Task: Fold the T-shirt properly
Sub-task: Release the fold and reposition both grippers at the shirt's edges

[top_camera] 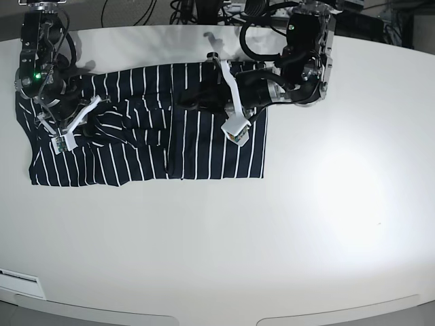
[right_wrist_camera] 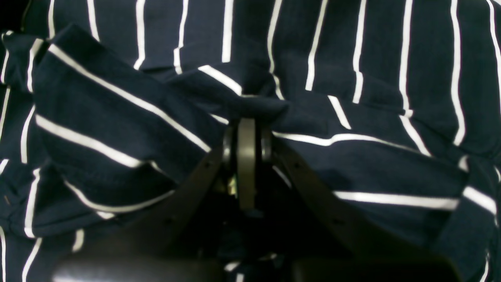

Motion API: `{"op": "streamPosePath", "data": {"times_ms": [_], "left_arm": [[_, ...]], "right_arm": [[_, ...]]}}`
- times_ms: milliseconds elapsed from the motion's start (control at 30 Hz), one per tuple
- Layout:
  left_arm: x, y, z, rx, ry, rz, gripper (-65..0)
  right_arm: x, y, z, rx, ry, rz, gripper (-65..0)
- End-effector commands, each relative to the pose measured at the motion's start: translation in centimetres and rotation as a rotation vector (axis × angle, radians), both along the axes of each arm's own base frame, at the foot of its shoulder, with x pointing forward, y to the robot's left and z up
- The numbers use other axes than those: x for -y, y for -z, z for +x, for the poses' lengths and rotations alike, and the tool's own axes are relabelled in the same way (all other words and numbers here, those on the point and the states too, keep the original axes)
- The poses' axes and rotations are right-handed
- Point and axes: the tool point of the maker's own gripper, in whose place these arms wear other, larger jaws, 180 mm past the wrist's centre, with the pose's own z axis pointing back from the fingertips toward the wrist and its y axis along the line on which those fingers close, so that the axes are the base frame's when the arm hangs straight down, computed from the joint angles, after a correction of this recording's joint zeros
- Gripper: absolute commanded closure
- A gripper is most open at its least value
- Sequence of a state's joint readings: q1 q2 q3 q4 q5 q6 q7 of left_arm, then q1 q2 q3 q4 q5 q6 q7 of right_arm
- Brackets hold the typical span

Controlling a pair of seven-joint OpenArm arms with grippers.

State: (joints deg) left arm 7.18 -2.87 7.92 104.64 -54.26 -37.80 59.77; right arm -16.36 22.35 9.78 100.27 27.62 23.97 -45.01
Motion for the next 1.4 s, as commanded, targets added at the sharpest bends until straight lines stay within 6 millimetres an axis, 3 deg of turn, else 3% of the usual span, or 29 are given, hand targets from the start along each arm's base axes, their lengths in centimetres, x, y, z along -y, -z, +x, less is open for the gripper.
{"op": "streamPosePath", "data": {"times_ms": [0, 100, 200, 667, 867, 1067, 1167, 1233, 1367], "left_arm": [[0.0, -2.6, 1.2, 0.069, -0.011, -0.081, 0.0], [-1.4, -4.0, 3.1, 0.119, -0.057, -0.101, 0.0], [-3.2, -3.4, 4.7, 0.142, -0.122, -0.039, 0.0], [-6.4, 6.9, 5.4, -0.023, -0.232, 0.359, 0.0], [-8.6, 9.7, 5.5, -0.060, -0.267, 0.436, 0.0], [-11.7, 11.4, 5.2, -0.080, -0.266, 0.514, 0.0], [-13.6, 11.5, 5.3, -0.067, -0.268, 0.559, 0.0], [-14.8, 11.7, 5.3, -0.063, -0.266, 0.591, 0.0], [-17.1, 11.6, 5.4, -0.052, -0.264, 0.639, 0.0]], "right_arm": [[0.2, -0.1, -0.2, -0.015, -0.009, -0.017, -4.7], [0.2, 0.0, -0.2, -0.015, -0.009, -0.017, -4.5], [0.2, 0.0, -0.2, -0.015, -0.009, -0.017, -0.4], [0.6, -2.3, 3.2, 0.058, -0.008, -0.038, -0.8], [-0.2, -4.8, 5.9, 0.139, -0.012, 0.015, -22.4], [-0.9, -8.7, 8.8, 0.258, -0.038, 0.025, -31.2], [0.8, -10.9, 10.3, 0.301, 0.023, 0.005, -34.6], [3.2, -11.8, 10.7, 0.314, 0.108, -0.033, -34.7], [7.1, -11.7, 10.2, 0.298, 0.246, -0.046, -34.7]]}}
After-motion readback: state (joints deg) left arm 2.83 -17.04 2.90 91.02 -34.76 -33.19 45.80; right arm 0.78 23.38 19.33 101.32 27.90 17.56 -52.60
